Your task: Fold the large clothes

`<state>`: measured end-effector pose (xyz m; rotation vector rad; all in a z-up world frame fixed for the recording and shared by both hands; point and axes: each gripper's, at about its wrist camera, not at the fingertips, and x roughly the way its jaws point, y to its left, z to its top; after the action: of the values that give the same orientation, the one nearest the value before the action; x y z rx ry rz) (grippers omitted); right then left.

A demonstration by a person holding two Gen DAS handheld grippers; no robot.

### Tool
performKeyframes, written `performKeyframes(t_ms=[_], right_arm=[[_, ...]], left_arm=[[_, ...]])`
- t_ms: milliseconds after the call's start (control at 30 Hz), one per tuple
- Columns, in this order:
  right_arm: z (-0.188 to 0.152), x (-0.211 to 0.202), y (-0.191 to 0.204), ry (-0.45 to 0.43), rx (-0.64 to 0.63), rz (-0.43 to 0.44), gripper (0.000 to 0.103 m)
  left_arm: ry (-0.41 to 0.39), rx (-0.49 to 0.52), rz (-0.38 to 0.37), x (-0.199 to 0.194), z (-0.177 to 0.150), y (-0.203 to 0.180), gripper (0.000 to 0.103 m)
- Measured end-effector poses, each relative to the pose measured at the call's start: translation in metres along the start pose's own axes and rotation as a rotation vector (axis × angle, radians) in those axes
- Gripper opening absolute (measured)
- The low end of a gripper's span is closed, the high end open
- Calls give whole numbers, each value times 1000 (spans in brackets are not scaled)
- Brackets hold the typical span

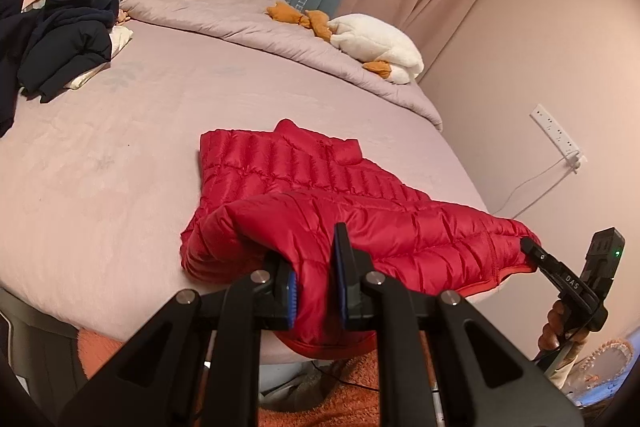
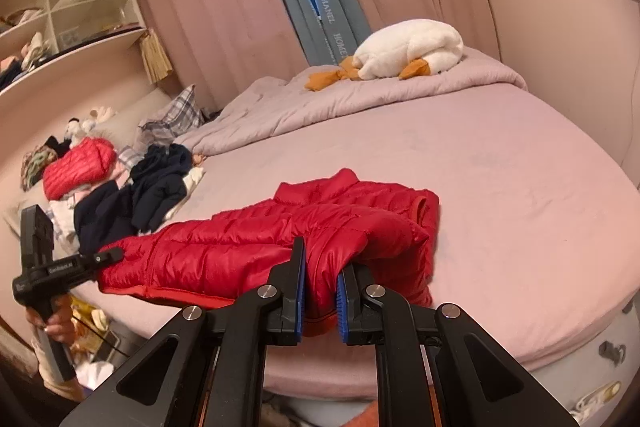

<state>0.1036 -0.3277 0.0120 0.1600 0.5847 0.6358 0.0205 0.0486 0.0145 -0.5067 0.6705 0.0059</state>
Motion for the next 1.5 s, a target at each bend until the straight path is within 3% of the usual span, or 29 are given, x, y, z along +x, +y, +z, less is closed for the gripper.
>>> performKeyframes(t_ms=[433,733,933,1500], right_arm=[[17,24,6,43,10,-40,14],[34,42,1,114,40,-43,14],[46,59,-3,179,88,-78,14],[52,75,4,171,94,-136,14]], left_arm=[[32,-44,46,24,18,9,14],[13,-19,86,33,17,4,14],[-20,-65,55,38,21,11,14],[-28,-88,46,51,37,16,14]])
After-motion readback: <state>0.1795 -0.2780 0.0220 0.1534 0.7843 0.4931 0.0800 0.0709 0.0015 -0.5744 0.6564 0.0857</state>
